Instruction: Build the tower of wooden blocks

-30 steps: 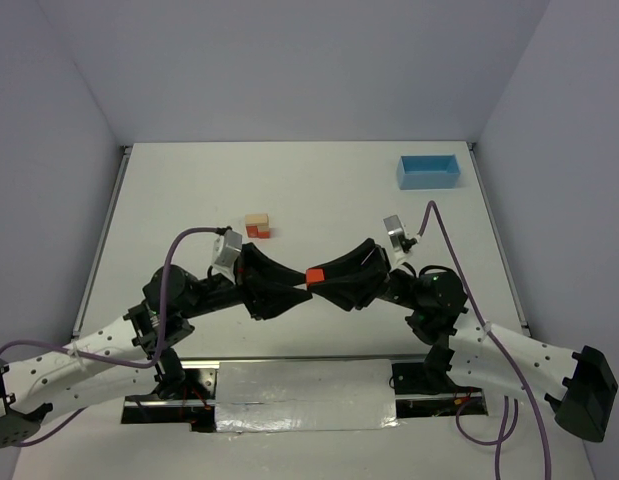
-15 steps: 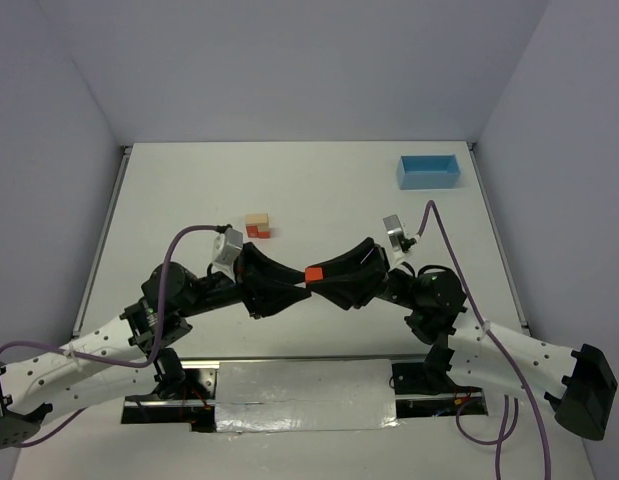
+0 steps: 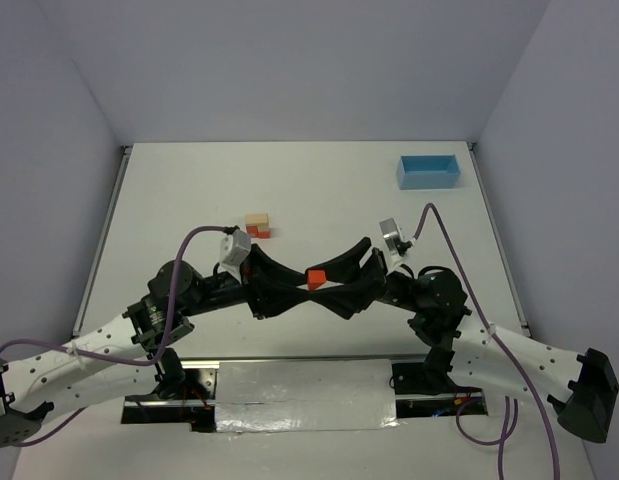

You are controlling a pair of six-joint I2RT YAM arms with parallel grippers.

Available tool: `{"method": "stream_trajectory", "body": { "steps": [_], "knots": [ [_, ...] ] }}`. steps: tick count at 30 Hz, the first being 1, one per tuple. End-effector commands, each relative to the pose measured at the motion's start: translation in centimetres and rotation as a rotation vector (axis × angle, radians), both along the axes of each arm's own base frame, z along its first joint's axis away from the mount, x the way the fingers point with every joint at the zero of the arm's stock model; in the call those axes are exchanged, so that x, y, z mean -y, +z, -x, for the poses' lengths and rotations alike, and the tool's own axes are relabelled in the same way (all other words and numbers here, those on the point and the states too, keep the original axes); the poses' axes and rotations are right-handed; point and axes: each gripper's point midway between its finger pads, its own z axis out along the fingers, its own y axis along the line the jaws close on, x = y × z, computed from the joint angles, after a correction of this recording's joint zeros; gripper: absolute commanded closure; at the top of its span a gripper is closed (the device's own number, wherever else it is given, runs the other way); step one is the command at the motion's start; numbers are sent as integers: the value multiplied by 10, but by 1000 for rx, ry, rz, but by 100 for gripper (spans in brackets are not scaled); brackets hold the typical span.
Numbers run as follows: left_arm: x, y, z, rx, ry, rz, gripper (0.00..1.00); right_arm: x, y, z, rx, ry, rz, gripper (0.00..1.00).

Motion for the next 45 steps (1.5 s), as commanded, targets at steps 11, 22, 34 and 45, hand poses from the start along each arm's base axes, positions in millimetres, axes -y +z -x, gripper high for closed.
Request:
{"method": "stream_trajectory", "body": {
  "steps": [11,22,34,45],
  "knots": [
    [-8,16,7,89,-9,41,100,8,13,-6,22,-81,10,0],
    [-9,3,12,83,-30,-37,100,17,15,0,190,-114,140,0],
    [-19,-12,32,117,-124,-199,100,18,-9,12,204,-2,491,0],
    [-36,-26,24,106,-66,-384,100,-3,-21,23,72,187,603,17]
  ]
}}
